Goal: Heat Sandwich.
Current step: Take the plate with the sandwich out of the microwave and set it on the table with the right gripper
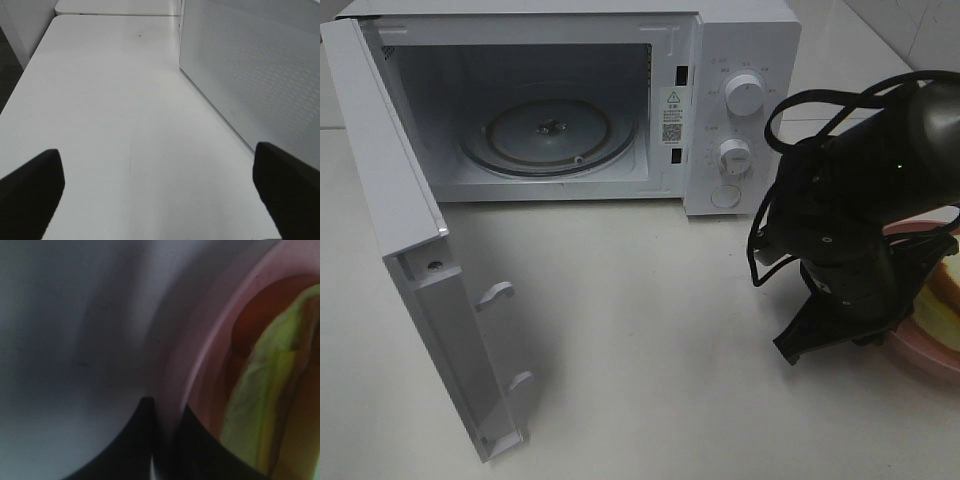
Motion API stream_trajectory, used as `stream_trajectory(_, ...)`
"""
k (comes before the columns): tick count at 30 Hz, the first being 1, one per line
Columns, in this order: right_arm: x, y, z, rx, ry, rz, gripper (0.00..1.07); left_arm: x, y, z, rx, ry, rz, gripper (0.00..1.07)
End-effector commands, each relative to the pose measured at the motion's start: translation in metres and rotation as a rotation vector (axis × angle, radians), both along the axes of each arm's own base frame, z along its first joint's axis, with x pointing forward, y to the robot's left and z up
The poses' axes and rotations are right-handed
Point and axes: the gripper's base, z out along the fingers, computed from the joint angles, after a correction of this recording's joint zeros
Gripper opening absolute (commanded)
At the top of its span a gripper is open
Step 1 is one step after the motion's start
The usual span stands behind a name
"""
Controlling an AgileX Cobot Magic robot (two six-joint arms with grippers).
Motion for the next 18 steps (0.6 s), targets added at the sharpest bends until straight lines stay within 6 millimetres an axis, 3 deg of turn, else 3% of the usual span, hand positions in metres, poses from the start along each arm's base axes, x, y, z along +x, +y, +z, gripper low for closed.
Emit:
stream_trajectory(1, 0.006, -0.009, -0.007, -0.039, -0.009, -0.029, 0.05, -0.003, 0.000, -0.001, -0.002, -0.023, -0.002, 0.97)
stream_trajectory(18, 0.017, -0.017, -0.023, -0.013, -0.029, -0.069, 0.08, -0.003, 0.000, -0.001, -0.002, -0.023, -0.002, 0.97)
